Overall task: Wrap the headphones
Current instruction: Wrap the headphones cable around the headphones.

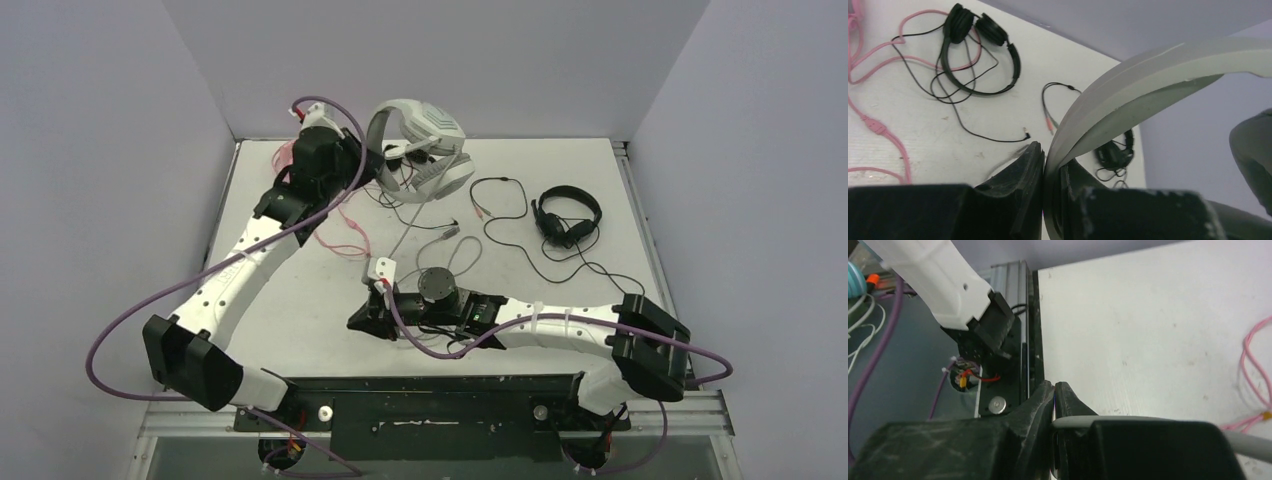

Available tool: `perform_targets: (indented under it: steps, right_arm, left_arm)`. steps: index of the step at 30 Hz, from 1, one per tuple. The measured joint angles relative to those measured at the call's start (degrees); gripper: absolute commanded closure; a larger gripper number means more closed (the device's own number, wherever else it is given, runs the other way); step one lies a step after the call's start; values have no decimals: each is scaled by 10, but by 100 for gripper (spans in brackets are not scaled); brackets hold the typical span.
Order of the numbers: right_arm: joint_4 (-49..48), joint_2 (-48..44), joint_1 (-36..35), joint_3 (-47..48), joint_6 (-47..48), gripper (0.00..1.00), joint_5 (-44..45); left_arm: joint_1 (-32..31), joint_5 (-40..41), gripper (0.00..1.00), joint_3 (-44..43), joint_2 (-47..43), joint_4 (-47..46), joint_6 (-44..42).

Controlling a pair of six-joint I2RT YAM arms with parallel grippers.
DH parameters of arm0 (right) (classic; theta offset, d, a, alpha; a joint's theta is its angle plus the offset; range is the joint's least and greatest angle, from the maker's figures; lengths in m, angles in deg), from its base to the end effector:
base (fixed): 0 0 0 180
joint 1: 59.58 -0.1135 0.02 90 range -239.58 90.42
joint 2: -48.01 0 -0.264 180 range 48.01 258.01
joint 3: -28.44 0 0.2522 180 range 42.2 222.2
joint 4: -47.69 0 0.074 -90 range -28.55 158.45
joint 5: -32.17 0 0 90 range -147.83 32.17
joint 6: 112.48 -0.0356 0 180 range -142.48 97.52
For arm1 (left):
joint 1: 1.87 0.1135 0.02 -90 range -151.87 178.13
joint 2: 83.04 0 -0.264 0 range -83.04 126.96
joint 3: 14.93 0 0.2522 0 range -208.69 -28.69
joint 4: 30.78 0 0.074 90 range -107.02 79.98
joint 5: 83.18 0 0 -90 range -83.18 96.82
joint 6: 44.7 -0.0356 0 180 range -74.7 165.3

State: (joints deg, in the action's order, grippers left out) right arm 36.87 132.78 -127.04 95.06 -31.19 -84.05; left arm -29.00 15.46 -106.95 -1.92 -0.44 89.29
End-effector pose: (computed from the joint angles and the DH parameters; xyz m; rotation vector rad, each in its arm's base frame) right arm 0.1161 0.3207 0.2843 -1.2370 1.4254 1.3421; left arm 0.2960 -0.1457 0.3857 -0.3920 1.9283 -0.6877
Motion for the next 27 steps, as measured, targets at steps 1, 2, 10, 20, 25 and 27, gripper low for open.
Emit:
perform_targets:
  steps: [1, 2, 10, 20, 25, 27]
  right_arm:
    - [-3, 2, 0, -15, -3, 92, 5]
    - [-4, 3, 2, -27, -6, 92, 9]
    - [-77, -10, 61, -118, -45, 90, 21]
    - [-101, -57, 210, -138, -68, 85, -33]
    - [-100, -67, 274, -144, -77, 79, -52]
    - [-100, -67, 288, -144, -82, 75, -59]
  left_arm:
    - [7, -15, 100, -19, 0, 9, 9]
    - [15, -37, 100, -40, 0, 18, 20]
    - [50, -184, 100, -63, -20, 43, 105]
    - [59, -347, 100, -57, -45, 81, 138]
    - [59, -411, 100, -44, -64, 83, 137]
    - [58, -437, 100, -35, -70, 76, 136]
